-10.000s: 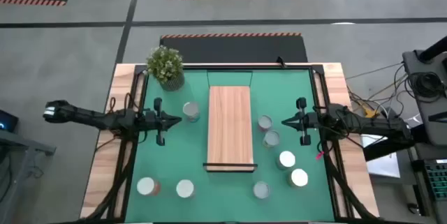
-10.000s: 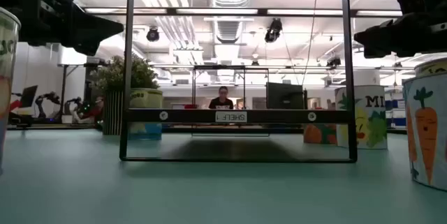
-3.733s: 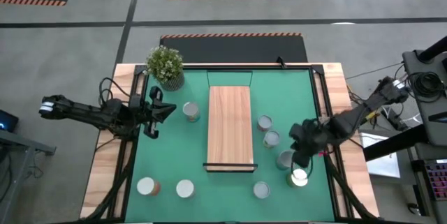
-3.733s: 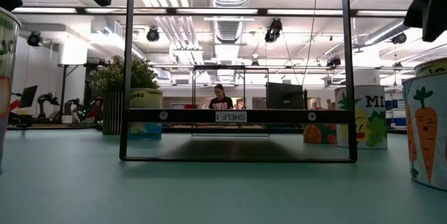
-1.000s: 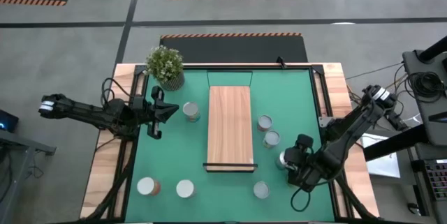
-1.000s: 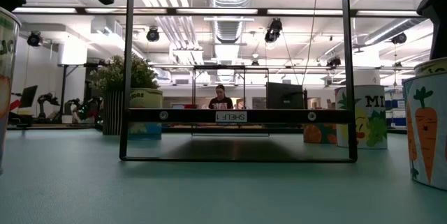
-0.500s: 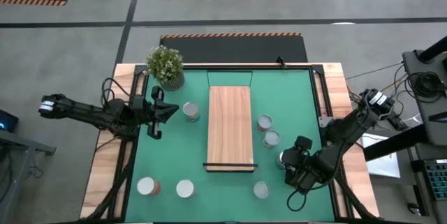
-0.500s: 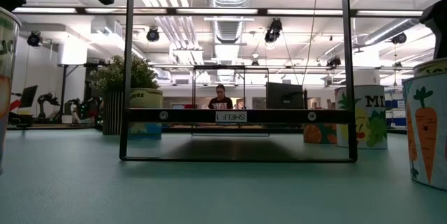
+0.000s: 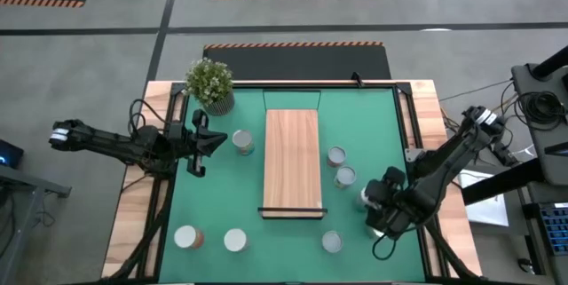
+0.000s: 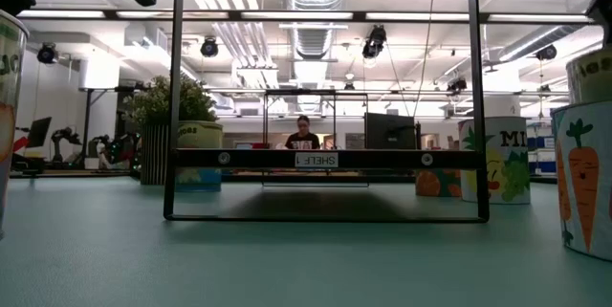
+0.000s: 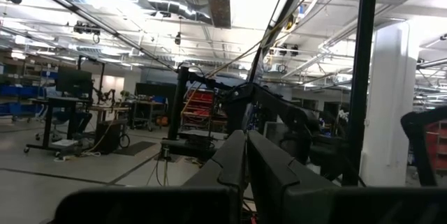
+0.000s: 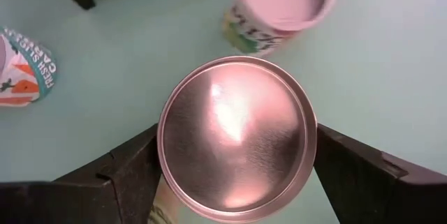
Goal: Pick and place cans onto a shelf
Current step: Put the canned cherries on the shelf
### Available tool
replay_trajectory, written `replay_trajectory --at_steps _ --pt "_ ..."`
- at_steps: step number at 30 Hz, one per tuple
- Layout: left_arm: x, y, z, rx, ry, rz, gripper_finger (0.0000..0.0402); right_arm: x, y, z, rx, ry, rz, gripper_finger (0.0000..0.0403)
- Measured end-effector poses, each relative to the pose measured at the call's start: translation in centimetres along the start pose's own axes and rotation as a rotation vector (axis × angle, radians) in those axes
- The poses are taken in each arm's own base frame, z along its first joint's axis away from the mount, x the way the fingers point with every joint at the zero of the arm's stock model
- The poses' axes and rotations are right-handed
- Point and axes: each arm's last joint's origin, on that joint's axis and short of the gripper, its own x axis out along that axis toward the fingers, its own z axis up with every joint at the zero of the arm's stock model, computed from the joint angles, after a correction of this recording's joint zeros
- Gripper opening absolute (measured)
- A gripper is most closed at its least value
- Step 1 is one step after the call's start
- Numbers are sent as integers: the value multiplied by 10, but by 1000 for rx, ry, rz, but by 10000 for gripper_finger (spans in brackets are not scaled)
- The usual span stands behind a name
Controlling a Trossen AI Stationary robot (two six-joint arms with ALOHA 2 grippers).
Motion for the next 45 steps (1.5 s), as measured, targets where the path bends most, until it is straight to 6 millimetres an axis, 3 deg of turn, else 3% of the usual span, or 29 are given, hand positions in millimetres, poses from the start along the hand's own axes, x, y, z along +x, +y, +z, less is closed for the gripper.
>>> replay_trajectory --at_steps 8,25,35,45 --pt "0 0 0 -1 -5 0 0 -28 -25 22 91 -31 -4 311" --pt "0 0 5 -8 -35 2 0 -69 -66 122 156 -156 -5 314" --pt "7 -2 21 68 -40 3 0 -57 -69 185 111 -203 -38 314" --pt "10 -4 29 88 2 3 0 -19 -76 258 141 -148 -94 315"
